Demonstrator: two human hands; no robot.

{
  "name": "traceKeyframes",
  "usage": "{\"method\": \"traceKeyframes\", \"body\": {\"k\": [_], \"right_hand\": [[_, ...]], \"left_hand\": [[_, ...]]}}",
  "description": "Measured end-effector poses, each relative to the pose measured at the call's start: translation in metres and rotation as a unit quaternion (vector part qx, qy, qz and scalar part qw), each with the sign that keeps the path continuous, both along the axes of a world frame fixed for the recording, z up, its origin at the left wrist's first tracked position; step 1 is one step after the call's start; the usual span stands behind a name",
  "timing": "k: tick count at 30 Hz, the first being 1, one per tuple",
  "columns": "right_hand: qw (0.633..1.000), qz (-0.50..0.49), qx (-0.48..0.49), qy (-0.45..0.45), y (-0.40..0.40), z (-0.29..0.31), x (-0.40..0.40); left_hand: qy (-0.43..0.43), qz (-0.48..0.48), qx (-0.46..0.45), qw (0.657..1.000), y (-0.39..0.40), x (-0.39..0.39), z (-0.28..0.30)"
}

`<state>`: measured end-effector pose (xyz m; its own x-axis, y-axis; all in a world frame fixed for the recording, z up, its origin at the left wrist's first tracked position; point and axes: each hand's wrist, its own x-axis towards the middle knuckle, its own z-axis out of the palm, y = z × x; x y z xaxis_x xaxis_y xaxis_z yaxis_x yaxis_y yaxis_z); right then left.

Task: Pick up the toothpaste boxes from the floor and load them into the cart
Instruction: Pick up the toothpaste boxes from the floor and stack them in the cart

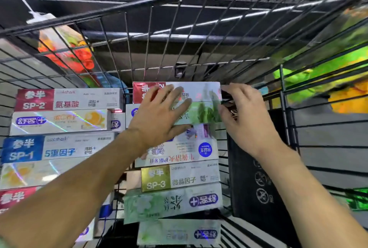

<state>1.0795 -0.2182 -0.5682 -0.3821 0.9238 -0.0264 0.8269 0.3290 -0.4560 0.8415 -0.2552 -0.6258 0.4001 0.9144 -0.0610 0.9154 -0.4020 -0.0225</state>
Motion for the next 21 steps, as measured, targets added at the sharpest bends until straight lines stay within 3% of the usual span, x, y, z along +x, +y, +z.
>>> {"method": "traceKeyframes", "body": {"k": [4,8,13,17,21], "right_hand": [[0.999,0.005,-0.008,-0.041,-0.003,0.006,0.001],[0.998,0.01,-0.005,-0.057,-0.005,0.014,0.003],[0.995,0.037,0.027,-0.088,-0.008,0.031,0.0],[0.992,0.057,0.054,-0.094,-0.013,0.073,-0.031],[0.983,0.12,0.092,-0.103,-0.035,0.122,-0.094]], "left_hand": [[0.01,-0.043,-0.018,0.999,0.011,0.017,-0.004],[0.044,-0.021,-0.026,0.998,0.011,0.02,0.004],[-0.029,0.03,-0.03,0.999,-0.007,-0.016,0.046],[-0.049,0.111,0.026,0.992,-0.035,-0.052,0.108],[-0.084,0.236,0.094,0.963,-0.088,-0.089,0.164]]}}
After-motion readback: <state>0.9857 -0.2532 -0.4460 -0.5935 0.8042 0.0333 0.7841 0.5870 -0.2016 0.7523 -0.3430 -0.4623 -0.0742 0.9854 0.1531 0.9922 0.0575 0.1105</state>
